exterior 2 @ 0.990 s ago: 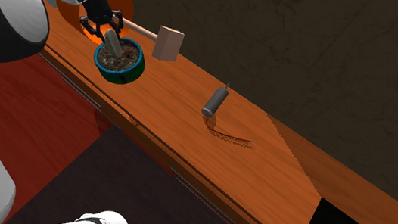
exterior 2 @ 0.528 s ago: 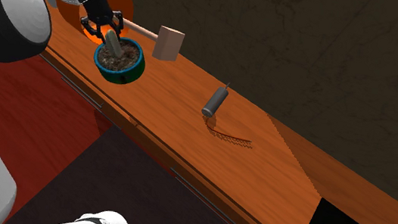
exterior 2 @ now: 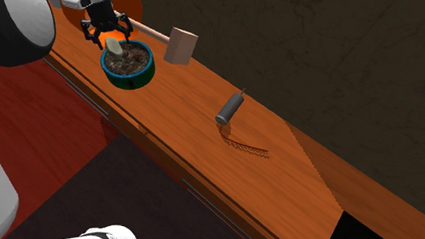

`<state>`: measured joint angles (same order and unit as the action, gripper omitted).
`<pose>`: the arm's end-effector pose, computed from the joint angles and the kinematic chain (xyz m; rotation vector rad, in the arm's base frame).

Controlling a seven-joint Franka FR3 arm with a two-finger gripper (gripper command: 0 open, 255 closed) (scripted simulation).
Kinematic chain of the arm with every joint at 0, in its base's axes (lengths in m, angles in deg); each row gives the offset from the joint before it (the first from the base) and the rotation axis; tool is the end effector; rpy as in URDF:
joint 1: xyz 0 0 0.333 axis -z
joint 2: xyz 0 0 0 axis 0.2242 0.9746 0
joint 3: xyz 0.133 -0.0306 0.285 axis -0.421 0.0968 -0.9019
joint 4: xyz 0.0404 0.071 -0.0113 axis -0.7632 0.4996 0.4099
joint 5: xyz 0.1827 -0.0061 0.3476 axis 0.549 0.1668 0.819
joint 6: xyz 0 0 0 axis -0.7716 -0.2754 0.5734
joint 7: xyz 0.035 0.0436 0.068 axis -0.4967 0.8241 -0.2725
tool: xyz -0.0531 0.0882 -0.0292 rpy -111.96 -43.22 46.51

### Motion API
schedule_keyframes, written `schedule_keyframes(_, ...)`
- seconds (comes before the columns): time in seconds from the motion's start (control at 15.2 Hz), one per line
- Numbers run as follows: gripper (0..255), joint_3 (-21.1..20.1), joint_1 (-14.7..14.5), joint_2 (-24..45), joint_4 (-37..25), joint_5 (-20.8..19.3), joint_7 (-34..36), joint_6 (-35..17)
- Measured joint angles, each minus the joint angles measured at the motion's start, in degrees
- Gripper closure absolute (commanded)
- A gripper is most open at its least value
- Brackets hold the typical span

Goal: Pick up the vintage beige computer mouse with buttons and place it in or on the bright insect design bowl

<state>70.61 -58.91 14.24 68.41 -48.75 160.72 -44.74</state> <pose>0.4736 0.5009 0.2424 1.4517 -2.5631 0.1235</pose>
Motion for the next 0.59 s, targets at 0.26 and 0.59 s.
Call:
schedule_keyframes(0.26, 0, 0.17, 0.07, 0.79, -1.6, 0.12, -0.23, 2.0)
schedule_keyframes(0.59, 0, 0.49, 0.11, 0.95, -1.88, -0.42, -0.12, 1.81)
